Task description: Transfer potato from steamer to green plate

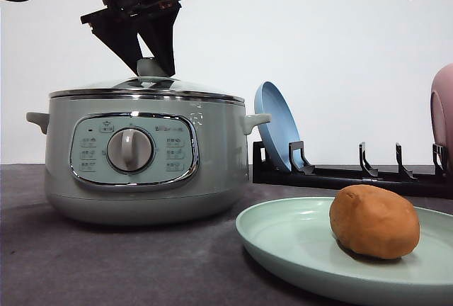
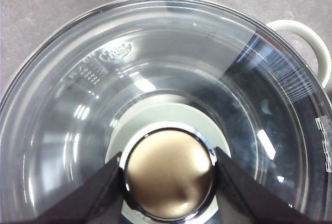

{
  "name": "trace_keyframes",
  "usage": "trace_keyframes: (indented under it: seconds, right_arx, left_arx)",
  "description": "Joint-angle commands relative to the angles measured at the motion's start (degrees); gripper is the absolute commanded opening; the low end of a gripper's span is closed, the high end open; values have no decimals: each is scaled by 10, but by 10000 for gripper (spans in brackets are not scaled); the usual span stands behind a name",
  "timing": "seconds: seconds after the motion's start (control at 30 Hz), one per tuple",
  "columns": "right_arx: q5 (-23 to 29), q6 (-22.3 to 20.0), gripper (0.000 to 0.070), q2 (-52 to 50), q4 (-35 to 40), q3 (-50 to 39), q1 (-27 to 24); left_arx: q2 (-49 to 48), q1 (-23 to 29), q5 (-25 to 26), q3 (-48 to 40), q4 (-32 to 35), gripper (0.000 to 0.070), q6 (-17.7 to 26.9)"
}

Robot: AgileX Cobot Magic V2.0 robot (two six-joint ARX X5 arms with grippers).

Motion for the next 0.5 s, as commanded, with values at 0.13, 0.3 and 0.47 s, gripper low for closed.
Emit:
trace_keyframes:
  seconds: [0.13, 0.3, 0.47]
  right_arx:
    - [1, -7, 628, 2, 2, 7, 6]
    - [0, -9, 628, 2, 2, 7, 6]
    - [-1, -12, 628, 2, 2, 7, 6]
  left_arx:
    - [19, -5, 4, 15, -6, 274, -1]
    - [7, -4, 4, 15, -3, 549, -1]
    - [-15, -4, 4, 25, -1, 559, -1]
